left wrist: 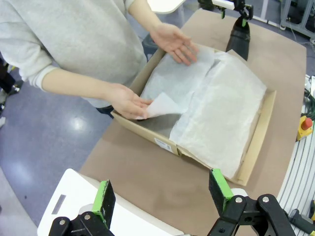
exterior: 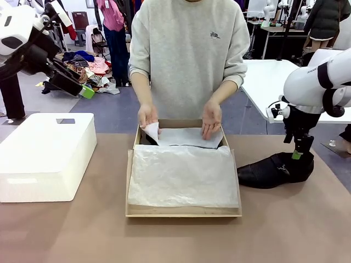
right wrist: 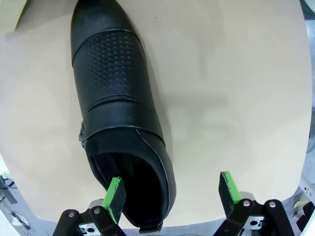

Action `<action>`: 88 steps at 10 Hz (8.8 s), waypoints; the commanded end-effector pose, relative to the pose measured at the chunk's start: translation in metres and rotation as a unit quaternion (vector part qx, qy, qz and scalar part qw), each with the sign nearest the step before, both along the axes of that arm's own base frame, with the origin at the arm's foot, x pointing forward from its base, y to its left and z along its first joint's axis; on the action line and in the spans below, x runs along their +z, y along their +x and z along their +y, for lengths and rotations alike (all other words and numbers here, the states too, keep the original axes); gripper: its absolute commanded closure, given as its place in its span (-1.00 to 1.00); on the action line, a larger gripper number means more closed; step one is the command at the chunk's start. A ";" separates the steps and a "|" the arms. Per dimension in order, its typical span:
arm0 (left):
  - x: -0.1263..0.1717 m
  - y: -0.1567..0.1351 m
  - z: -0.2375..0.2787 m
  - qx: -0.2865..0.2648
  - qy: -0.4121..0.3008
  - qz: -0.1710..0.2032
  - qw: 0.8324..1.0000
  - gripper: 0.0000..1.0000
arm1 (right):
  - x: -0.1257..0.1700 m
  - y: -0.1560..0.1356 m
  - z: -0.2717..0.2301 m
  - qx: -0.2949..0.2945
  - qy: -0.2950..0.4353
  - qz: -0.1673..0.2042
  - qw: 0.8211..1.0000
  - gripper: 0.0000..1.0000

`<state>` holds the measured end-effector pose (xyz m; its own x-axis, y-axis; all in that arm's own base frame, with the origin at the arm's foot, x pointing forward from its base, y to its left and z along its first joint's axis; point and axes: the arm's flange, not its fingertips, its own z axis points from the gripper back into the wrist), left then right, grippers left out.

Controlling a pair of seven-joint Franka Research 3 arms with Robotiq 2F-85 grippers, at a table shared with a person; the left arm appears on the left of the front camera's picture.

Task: Pack the shoes into the box.
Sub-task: Place the other shoe of the Shoes into the Shoes Box.

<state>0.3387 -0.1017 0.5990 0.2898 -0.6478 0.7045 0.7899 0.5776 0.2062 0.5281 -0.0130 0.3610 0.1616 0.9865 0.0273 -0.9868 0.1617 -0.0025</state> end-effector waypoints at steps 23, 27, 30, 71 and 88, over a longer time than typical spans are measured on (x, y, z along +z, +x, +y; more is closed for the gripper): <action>0.001 0.000 0.000 -0.004 -0.003 0.001 1.000 -1.00 | -0.023 0.019 -0.022 -0.012 0.026 0.039 0.999 1.00; 0.001 0.000 0.000 -0.004 -0.003 0.001 1.000 -1.00 | 0.053 0.013 -0.025 -0.108 0.034 0.054 0.992 1.00; 0.001 0.000 0.000 -0.004 -0.003 0.001 1.000 -1.00 | 0.107 0.001 -0.017 -0.223 0.049 0.064 0.971 1.00; 0.001 0.000 0.000 -0.004 -0.003 0.001 1.000 -1.00 | 0.176 -0.086 0.296 -0.826 0.098 -0.070 0.551 1.00; 0.001 0.000 0.000 -0.004 -0.003 0.001 1.000 -1.00 | 0.157 -0.062 0.384 -0.949 0.106 0.038 0.295 1.00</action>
